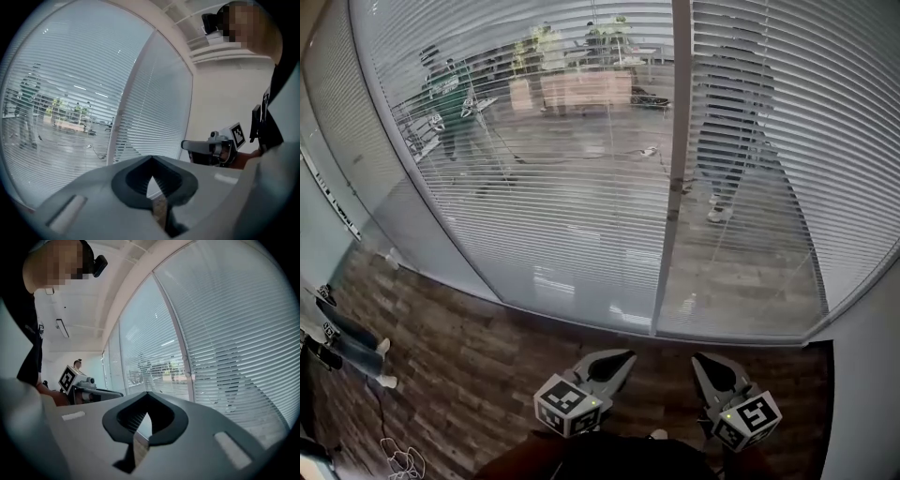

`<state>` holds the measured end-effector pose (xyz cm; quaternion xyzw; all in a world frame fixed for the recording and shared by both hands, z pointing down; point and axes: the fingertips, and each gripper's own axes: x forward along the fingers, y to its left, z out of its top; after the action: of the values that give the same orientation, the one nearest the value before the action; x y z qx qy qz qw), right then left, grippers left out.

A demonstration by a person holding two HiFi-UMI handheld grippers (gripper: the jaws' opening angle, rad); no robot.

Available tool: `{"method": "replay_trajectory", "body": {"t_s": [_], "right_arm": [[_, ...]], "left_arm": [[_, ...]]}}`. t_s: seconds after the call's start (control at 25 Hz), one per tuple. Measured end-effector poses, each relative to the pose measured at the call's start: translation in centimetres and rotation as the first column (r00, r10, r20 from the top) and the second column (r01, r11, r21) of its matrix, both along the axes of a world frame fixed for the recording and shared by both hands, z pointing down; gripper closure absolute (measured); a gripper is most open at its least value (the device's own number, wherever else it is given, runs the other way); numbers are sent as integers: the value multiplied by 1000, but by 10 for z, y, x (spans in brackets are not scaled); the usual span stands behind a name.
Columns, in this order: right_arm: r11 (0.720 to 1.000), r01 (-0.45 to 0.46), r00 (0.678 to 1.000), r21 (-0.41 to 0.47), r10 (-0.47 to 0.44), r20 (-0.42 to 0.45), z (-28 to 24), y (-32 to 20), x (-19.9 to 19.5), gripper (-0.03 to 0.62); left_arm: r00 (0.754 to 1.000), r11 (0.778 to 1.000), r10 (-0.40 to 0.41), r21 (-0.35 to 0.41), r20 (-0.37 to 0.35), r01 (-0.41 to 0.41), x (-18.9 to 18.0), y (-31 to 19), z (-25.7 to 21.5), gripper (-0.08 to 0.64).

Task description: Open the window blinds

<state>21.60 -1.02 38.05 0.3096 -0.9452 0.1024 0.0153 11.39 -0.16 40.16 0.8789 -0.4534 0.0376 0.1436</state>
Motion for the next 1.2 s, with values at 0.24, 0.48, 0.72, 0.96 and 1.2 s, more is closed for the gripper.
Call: {"method": "replay_trajectory", "body": {"t_s": [0.24, 0.48, 0.72, 0.96, 1.2], "right_arm": [[999, -39, 999, 28, 39, -17, -10, -9, -24, 568], [998, -50, 998, 39, 51, -41, -14, -2, -38, 568], [996, -67, 996, 51, 70, -62, -14, 3, -37, 568], [996, -92, 994, 20, 93, -59, -6, -1, -33, 568], [996, -84, 994, 37, 86, -71, -1, 2, -34, 569]], "left_arm": [[999, 998, 34, 49, -13, -33, -28, -8, -10, 558], [998, 995, 58, 81, -25, -56, -41, -2, -19, 558], [998, 997, 47, 63, -41, -45, -46, 0, -18, 558], [997, 996, 59, 73, -48, -55, -43, -4, -12, 558], [997, 996, 64, 71, -37, -61, -41, 0, -9, 560]]}}
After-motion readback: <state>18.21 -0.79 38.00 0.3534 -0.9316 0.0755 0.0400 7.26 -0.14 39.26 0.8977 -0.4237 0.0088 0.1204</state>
